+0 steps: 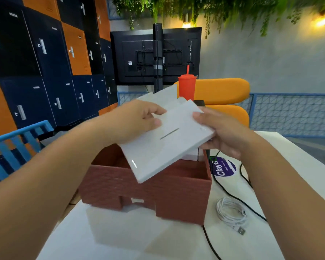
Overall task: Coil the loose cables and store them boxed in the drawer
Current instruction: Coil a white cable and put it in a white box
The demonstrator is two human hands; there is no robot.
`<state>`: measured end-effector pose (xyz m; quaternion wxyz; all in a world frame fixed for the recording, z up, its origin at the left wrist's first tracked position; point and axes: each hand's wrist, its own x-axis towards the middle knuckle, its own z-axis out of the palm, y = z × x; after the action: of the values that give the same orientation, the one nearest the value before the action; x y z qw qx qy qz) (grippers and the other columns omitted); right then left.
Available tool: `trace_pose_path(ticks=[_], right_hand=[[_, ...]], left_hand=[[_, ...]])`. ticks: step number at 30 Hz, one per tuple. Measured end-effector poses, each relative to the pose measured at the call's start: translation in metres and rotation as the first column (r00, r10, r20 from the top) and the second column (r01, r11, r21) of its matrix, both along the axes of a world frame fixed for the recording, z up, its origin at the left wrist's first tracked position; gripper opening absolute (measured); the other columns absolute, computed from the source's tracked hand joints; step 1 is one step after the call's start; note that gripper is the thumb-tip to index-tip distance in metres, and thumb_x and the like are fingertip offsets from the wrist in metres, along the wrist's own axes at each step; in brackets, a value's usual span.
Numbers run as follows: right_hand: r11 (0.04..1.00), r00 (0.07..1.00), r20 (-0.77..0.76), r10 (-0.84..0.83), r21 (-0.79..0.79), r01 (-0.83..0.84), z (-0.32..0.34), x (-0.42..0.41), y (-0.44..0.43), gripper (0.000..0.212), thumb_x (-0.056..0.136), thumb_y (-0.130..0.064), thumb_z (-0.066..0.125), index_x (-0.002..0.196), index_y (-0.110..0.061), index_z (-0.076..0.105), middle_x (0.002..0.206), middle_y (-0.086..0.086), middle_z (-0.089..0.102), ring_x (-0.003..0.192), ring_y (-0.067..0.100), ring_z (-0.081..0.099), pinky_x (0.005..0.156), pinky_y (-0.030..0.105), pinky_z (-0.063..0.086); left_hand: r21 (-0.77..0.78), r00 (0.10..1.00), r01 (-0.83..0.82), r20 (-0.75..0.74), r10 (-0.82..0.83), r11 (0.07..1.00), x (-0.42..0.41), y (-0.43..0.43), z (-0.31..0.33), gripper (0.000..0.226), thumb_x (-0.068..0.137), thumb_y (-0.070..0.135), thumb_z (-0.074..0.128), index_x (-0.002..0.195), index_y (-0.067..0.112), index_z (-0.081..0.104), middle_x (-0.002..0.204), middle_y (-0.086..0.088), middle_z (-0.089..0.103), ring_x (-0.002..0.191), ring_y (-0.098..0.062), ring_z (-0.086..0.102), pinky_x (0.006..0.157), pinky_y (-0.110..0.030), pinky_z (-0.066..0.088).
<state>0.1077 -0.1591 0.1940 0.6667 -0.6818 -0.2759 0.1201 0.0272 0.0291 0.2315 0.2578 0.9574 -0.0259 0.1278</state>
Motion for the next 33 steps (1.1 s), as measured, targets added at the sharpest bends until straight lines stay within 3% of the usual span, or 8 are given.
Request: trace_pose_path(ticks=[4,9,12,15,18,22,25,33], right_hand=[[0.991,0.997,-0.061,0.046,0.13,-0.038,-0.03,-0.041,-0.014,0.036,0.088,-0.013,0.053,0.112,-0.04,0.055,0.108,-0.01,0.068,0.09,0.012,0.068,0.069,0.034,0.057],[0.94,0.992,-0.078,-0.099,0.319,0.119,-0.091,-0.094,-0.014,0.06,0.071,-0.015,0.059,0.125,-0.038,0.046,0.1,-0.015,0.07,0.09,0.007,0.068,0.067,0.027,0.054],[0.944,0.991,-0.083,-0.106,0.305,0.126,-0.118,-0.116,-0.013,0.061,0.069,-0.019,0.057,0.118,-0.053,0.045,0.106,-0.024,0.066,0.101,0.003,0.063,0.085,0.032,0.049],[0.969,0.986,-0.143,-0.083,0.22,0.113,-0.138,-0.13,-0.013,0.065,0.068,-0.02,0.058,0.116,-0.06,0.04,0.118,-0.03,0.059,0.111,-0.002,0.057,0.1,0.034,0.044],[0.995,0.983,-0.15,-0.104,-0.014,0.103,-0.153,-0.138,-0.018,0.07,0.068,-0.025,0.061,0.13,-0.047,0.038,0.118,-0.016,0.063,0.108,0.005,0.06,0.1,0.036,0.045],[0.945,0.976,-0.071,-0.204,-0.273,0.178,-0.158,-0.147,-0.018,0.029,0.084,-0.024,0.06,0.107,-0.04,0.056,0.105,-0.017,0.064,0.091,-0.001,0.062,0.077,0.018,0.047],[0.882,0.971,0.026,-0.237,-0.413,0.227,-0.162,-0.148,-0.017,0.017,0.085,-0.03,0.056,0.098,-0.042,0.057,0.106,-0.015,0.057,0.089,-0.004,0.057,0.069,0.012,0.041],[0.804,0.956,0.161,-0.246,-0.517,0.294,-0.164,-0.143,-0.013,0.022,0.083,-0.033,0.06,0.102,-0.036,0.05,0.097,-0.016,0.055,0.08,-0.001,0.057,0.062,0.008,0.039]], left_hand=[[0.056,0.989,-0.017,0.15,0.008,0.998,-0.028,-0.005,-0.018,0.012,0.088,0.033,0.059,0.096,0.042,0.057,0.072,0.013,0.056,0.064,0.0,0.05,0.058,-0.018,0.039],[-0.18,0.869,-0.235,0.401,0.29,0.955,-0.057,-0.007,-0.091,0.039,0.076,0.043,0.068,0.113,0.036,0.056,0.108,0.016,0.036,0.108,-0.006,0.033,0.089,-0.024,0.028],[-0.498,0.878,-0.215,0.278,0.39,0.84,-0.079,-0.014,-0.123,0.053,0.077,0.039,0.068,0.121,0.045,0.038,0.108,0.021,0.038,0.099,-0.003,0.044,0.085,-0.025,0.038],[-0.708,0.946,-0.165,0.083,0.312,0.687,-0.094,-0.013,-0.147,0.054,0.082,0.032,0.064,0.121,0.049,0.032,0.102,0.03,0.043,0.09,0.0,0.051,0.073,-0.027,0.047],[-0.638,0.951,-0.243,-0.01,0.308,0.731,-0.105,-0.004,-0.167,0.04,0.084,0.037,0.06,0.118,0.046,0.042,0.12,0.018,0.047,0.105,-0.013,0.052,0.074,-0.018,0.043],[-0.521,0.927,-0.375,-0.221,0.303,0.767,-0.106,0.007,-0.184,0.034,0.09,0.038,0.054,0.123,0.036,0.047,0.12,0.01,0.046,0.105,-0.013,0.043,0.084,-0.024,0.033],[-0.489,0.893,-0.44,-0.326,0.31,0.753,-0.101,0.01,-0.191,0.035,0.09,0.04,0.054,0.123,0.032,0.049,0.121,0.003,0.05,0.1,-0.015,0.045,0.083,-0.026,0.033],[-0.24,0.88,-0.455,-0.269,0.391,0.858,-0.094,0.007,-0.189,0.044,0.087,0.043,0.058,0.127,0.025,0.05,0.136,0.001,0.049,0.101,-0.008,0.042,0.084,-0.023,0.032]])
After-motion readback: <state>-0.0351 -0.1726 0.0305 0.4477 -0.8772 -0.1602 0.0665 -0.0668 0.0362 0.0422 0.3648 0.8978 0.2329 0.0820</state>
